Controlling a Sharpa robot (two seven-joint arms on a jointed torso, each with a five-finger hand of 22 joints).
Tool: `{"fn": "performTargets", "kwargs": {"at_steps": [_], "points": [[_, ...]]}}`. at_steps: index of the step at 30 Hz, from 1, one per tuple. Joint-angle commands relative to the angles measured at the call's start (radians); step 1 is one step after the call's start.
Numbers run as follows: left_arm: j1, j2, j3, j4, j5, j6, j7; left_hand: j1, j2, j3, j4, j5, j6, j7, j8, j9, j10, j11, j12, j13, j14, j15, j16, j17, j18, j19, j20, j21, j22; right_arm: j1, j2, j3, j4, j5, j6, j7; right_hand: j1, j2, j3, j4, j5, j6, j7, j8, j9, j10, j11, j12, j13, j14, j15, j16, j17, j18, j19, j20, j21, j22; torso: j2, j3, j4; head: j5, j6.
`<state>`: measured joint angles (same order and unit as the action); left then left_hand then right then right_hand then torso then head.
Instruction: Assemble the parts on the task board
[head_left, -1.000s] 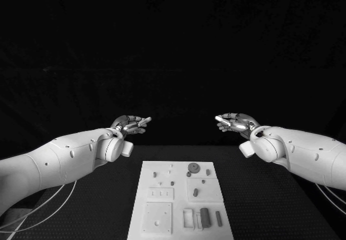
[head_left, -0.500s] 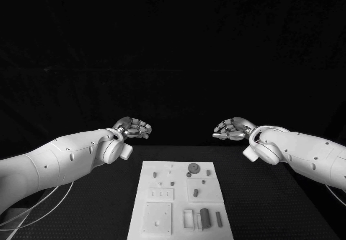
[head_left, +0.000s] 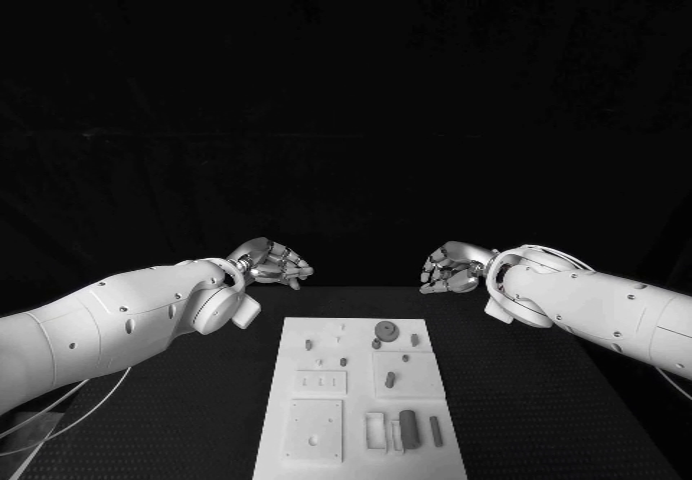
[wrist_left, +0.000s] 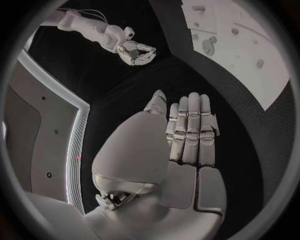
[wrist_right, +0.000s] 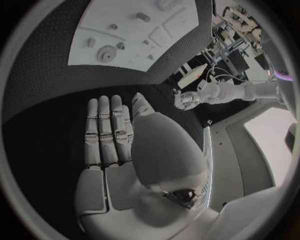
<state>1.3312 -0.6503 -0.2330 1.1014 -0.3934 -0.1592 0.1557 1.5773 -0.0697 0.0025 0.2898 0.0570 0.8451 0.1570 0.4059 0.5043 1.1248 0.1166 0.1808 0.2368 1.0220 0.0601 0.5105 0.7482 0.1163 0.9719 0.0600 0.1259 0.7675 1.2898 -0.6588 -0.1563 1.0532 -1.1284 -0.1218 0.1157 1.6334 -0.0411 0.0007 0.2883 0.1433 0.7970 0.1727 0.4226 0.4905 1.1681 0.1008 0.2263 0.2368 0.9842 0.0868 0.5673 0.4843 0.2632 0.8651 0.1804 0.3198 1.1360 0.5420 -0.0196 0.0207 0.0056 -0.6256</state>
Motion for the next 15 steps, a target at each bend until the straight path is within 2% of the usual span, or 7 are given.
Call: {"fn": "performTargets", "kwargs": {"at_steps": [1, 4, 7, 8, 9, 11, 15], "points": [[0.001, -0.013, 0.001, 0.023, -0.064, 0.009, 0.019, -0.012, 0.002, -0.009, 0.002, -0.006, -0.009, 0.005, -0.009, -0.004, -0.011, 0.009, -0.014, 0.001, -0.014, 0.004, -0.008, 0.003, -0.015, -0.008, -0.008, -0.008, -0.004, -0.002, -0.004, 0.0, 0.026, -0.141, -0.003, -0.005, 0.002, -0.013, 0.009, 0.0, -0.005, -0.007, 0.011, -0.018, -0.001, -0.012, 0.007, -0.017, 0.007, 0.042, -0.02, 0.02, 0.026, -0.001, 0.045, -0.017, 0.022, 0.01, 0.004, 0.0012, -0.0023, 0.006, -0.015], [0.001, -0.032, 0.001, 0.042, -0.064, 0.001, 0.023, -0.01, 0.002, -0.014, 0.002, -0.006, -0.022, 0.006, -0.024, -0.008, -0.029, 0.019, -0.033, -0.001, -0.018, 0.006, -0.011, 0.008, -0.022, -0.009, -0.013, -0.013, -0.006, -0.003, -0.006, 0.0, 0.049, -0.159, 0.002, -0.007, 0.004, -0.016, 0.013, 0.0, -0.005, -0.011, 0.016, -0.04, -0.008, -0.027, 0.017, -0.046, 0.005, 0.084, -0.044, 0.038, 0.055, -0.001, 0.09, -0.036, 0.042, 0.02, 0.013, 0.0026, -0.0049, 0.009, -0.024], [0.002, -0.047, 0.002, 0.059, -0.05, -0.007, 0.03, -0.01, 0.001, -0.017, 0.002, -0.006, -0.029, 0.008, -0.034, -0.011, -0.034, 0.023, -0.044, -0.001, -0.018, 0.006, -0.013, 0.012, -0.027, -0.007, -0.017, -0.016, -0.007, -0.004, -0.005, 0.0, 0.067, -0.17, -0.003, -0.011, 0.004, -0.02, 0.014, 0.0, -0.006, -0.022, 0.022, -0.065, -0.021, -0.049, 0.03, -0.08, -0.007, 0.109, -0.056, 0.048, 0.079, -0.001, 0.119, -0.05, 0.055, 0.03, 0.025, 0.0047, -0.0085, 0.014, -0.05], [0.002, -0.05, 0.002, 0.063, -0.043, -0.009, 0.033, -0.01, 0.0, -0.018, 0.002, -0.006, -0.031, 0.009, -0.037, -0.011, -0.034, 0.023, -0.046, 0.0, -0.018, 0.006, -0.013, 0.013, -0.028, -0.006, -0.018, -0.017, -0.007, -0.004, -0.005, 0.0, 0.072, -0.173, -0.003, -0.013, 0.004, -0.021, 0.015, 0.0, -0.006, -0.026, 0.023, -0.071, -0.024, -0.055, 0.032, -0.088, -0.011, 0.112, -0.055, 0.048, 0.082, -0.001, 0.122, -0.051, 0.056, 0.031, 0.029, 0.0061, -0.0096, 0.015, -0.066], [0.002, -0.053, 0.002, 0.067, -0.038, -0.01, 0.033, -0.01, 0.0, -0.018, 0.002, -0.006, -0.032, 0.01, -0.039, -0.012, -0.034, 0.023, -0.048, 0.0, -0.018, 0.006, -0.014, 0.013, -0.03, -0.006, -0.019, -0.017, -0.007, -0.004, -0.006, 0.0, 0.076, -0.175, -0.002, -0.015, 0.002, -0.023, 0.015, 0.001, -0.007, -0.029, 0.025, -0.079, -0.029, -0.058, 0.036, -0.099, -0.017, 0.113, -0.054, 0.046, 0.089, -0.001, 0.125, -0.053, 0.056, 0.033, 0.033, 0.0072, -0.0102, 0.016, -0.088], [0.002, -0.058, 0.003, 0.075, -0.031, -0.01, 0.034, -0.011, -0.001, -0.019, 0.002, -0.006, -0.034, 0.012, -0.041, -0.012, -0.034, 0.024, -0.05, 0.001, -0.02, 0.007, -0.015, 0.014, -0.032, -0.007, -0.02, -0.019, -0.008, -0.004, -0.005, 0.0, 0.079, -0.177, -0.007, -0.018, -0.001, -0.026, 0.015, 0.0, -0.01, -0.034, 0.028, -0.09, -0.035, -0.064, 0.039, -0.114, -0.025, 0.116, -0.052, 0.044, 0.098, -0.001, 0.128, -0.054, 0.056, 0.036, 0.042, 0.0085, -0.0107, 0.015, -0.105], [0.002, -0.057, 0.005, 0.076, -0.025, -0.007, 0.036, -0.011, -0.001, -0.02, 0.002, -0.006, -0.033, 0.015, -0.046, -0.012, -0.032, 0.024, -0.056, 0.003, -0.027, 0.01, -0.022, 0.015, -0.038, -0.012, -0.023, -0.025, -0.01, -0.007, 0.009, 0.0, 0.064, -0.185, -0.023, -0.023, -0.009, -0.033, 0.017, 0.001, -0.015, -0.042, 0.034, -0.106, -0.044, -0.07, 0.044, -0.136, -0.038, 0.121, -0.049, 0.04, 0.114, -0.001, 0.135, -0.056, 0.056, 0.042, 0.06, 0.0119, -0.0111, 0.009, -0.168]]}}
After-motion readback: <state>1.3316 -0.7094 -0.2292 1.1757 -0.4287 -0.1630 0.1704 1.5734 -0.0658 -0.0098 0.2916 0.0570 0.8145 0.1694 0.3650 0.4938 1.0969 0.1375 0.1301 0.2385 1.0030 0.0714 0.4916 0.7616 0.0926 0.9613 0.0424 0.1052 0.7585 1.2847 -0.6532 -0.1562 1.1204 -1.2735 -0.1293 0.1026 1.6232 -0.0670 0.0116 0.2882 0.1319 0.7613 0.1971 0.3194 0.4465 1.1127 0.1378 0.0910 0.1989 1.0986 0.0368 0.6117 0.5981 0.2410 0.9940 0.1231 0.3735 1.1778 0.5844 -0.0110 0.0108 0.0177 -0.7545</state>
